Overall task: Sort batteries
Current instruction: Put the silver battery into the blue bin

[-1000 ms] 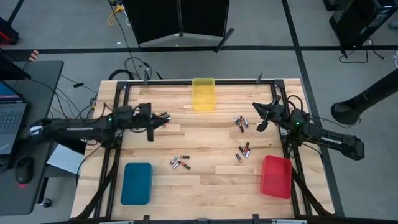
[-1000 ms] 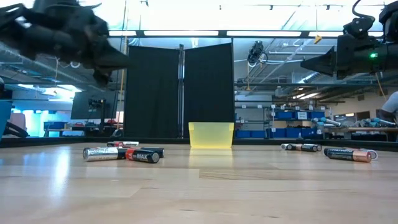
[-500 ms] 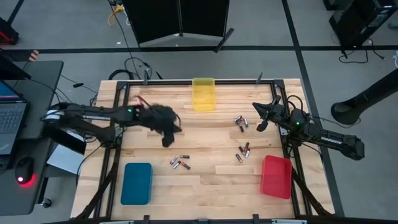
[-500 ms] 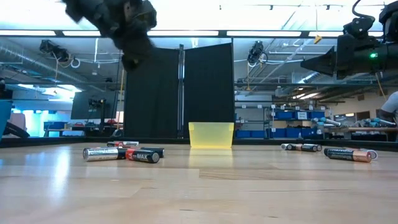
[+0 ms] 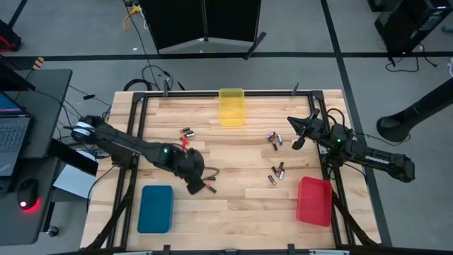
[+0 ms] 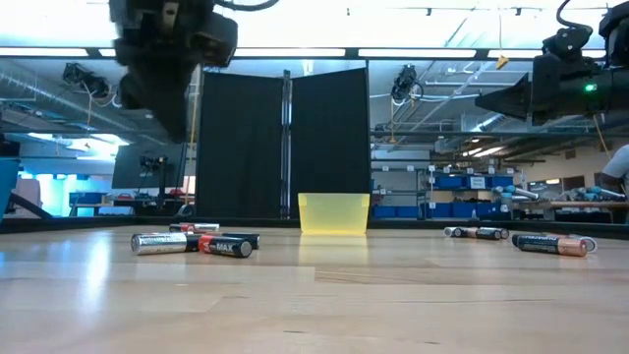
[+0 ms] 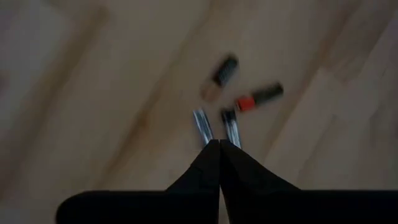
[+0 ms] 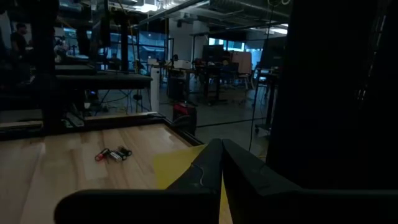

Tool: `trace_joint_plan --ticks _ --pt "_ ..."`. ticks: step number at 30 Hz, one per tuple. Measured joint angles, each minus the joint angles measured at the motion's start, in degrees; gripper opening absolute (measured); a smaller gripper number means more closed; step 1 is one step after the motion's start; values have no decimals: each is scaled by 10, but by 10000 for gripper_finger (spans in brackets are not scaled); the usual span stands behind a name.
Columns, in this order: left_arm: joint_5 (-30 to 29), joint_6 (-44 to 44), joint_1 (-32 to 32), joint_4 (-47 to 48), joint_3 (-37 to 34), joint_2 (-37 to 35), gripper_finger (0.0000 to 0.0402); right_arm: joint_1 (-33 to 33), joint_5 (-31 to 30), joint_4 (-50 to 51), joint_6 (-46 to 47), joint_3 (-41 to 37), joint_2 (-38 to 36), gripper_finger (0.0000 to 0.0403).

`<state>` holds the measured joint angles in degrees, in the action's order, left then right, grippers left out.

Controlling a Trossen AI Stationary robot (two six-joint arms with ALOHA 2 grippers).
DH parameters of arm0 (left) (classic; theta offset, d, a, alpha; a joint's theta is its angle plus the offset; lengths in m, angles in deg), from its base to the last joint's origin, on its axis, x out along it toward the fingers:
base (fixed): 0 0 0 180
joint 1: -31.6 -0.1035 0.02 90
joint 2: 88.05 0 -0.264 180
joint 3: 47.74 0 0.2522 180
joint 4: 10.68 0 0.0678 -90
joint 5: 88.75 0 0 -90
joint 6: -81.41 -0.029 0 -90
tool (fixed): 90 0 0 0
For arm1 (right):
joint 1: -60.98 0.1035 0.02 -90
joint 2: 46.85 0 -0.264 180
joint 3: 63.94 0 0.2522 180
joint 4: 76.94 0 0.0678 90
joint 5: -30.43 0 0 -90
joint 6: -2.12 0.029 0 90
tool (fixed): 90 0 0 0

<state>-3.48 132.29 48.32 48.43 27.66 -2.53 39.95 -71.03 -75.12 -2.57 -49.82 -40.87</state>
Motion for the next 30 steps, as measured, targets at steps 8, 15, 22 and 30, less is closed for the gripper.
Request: trace_joint_plan --ticks 8,15,22,30 --pt "31 54 17 -38 0 86 115 0 0 0 0 0 0 23" --pt "16 65 8 -33 0 121 165 0 0 0 0 0 0 23" --pt "5 63 1 -39 0 141 168 0 0 0 0 0 0 23" --pt "-29 63 1 -40 0 144 168 0 0 0 0 0 0 23"
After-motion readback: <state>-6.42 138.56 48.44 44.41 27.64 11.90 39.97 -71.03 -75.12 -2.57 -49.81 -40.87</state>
